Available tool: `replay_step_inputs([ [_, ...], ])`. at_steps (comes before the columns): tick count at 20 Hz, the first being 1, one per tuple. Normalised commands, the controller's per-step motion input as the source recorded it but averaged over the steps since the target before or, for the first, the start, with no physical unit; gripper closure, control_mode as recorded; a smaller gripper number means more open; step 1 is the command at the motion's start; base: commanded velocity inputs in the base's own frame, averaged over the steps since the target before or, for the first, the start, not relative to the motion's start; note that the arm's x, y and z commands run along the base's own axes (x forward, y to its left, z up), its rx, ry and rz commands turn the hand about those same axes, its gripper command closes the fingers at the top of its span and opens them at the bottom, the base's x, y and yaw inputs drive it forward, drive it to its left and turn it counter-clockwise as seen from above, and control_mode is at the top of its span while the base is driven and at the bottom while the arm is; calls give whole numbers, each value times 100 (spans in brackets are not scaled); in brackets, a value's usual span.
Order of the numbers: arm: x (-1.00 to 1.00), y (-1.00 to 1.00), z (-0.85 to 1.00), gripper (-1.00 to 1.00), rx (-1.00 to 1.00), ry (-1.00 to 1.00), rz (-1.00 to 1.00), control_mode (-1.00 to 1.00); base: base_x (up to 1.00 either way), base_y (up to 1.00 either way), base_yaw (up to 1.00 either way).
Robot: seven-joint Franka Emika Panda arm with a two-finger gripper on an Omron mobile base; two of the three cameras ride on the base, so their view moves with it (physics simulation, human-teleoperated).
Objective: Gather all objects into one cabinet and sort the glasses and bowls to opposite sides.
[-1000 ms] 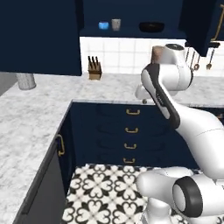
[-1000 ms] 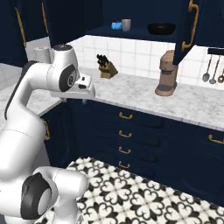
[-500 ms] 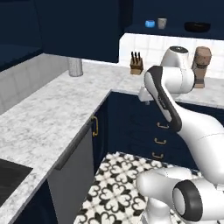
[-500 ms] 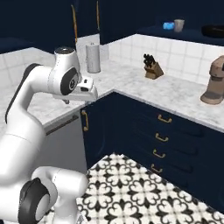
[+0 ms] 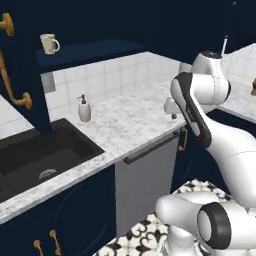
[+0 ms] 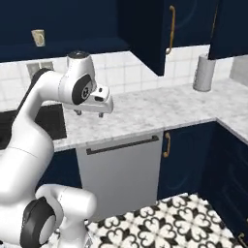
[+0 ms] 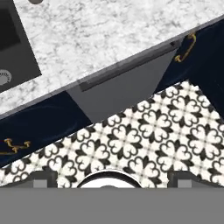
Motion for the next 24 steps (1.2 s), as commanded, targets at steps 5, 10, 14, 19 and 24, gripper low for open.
replay_step_inputs([
  [5, 0, 0, 0, -100, 0, 0, 0, 100, -4, 0, 85],
  [10, 0, 0, 0, -100, 0, 0, 0, 100, 21, 0, 66],
  [14, 0, 0, 0, -100, 0, 0, 0, 100, 90, 0, 46],
  [19, 0, 0, 0, -100, 0, 0, 0, 100, 100, -53, 40],
  [24, 0, 0, 0, -100, 0, 0, 0, 100, 66, -100, 13],
])
